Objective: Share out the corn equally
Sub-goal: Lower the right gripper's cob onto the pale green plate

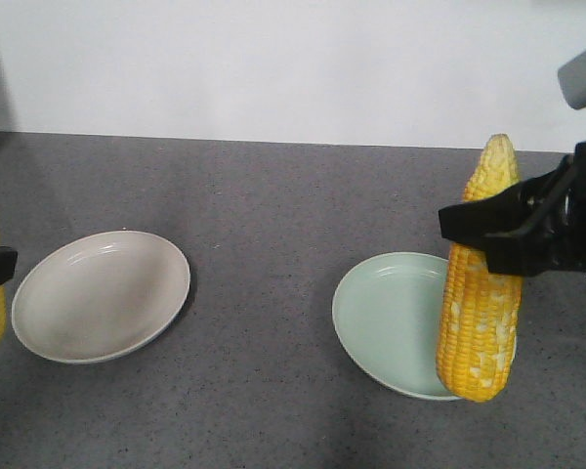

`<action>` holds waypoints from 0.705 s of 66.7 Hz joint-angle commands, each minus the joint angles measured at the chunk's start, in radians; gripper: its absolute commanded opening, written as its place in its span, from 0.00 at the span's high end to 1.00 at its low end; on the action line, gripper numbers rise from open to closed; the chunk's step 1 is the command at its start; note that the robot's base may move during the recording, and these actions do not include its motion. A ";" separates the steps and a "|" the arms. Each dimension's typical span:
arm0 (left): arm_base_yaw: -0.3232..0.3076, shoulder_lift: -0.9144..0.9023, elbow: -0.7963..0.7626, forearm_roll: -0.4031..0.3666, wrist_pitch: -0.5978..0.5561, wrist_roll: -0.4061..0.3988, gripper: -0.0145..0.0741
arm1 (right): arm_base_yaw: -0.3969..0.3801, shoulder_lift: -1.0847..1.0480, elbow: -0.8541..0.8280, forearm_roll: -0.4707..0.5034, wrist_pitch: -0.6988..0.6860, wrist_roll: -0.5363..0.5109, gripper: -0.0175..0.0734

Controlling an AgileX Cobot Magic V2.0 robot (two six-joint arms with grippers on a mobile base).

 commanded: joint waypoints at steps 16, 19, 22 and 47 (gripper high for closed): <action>-0.001 -0.003 -0.025 -0.008 -0.066 -0.002 0.54 | -0.006 0.261 -0.272 -0.166 0.148 0.177 0.55; -0.001 -0.003 -0.025 -0.008 -0.066 -0.002 0.54 | -0.006 0.299 -0.298 -0.166 0.158 0.178 0.55; -0.001 -0.003 -0.025 -0.008 -0.066 -0.002 0.54 | -0.006 0.330 -0.324 -0.168 0.167 0.181 0.55; -0.001 -0.003 -0.025 -0.008 -0.066 -0.002 0.54 | -0.006 0.624 -0.528 -0.214 0.307 0.256 0.55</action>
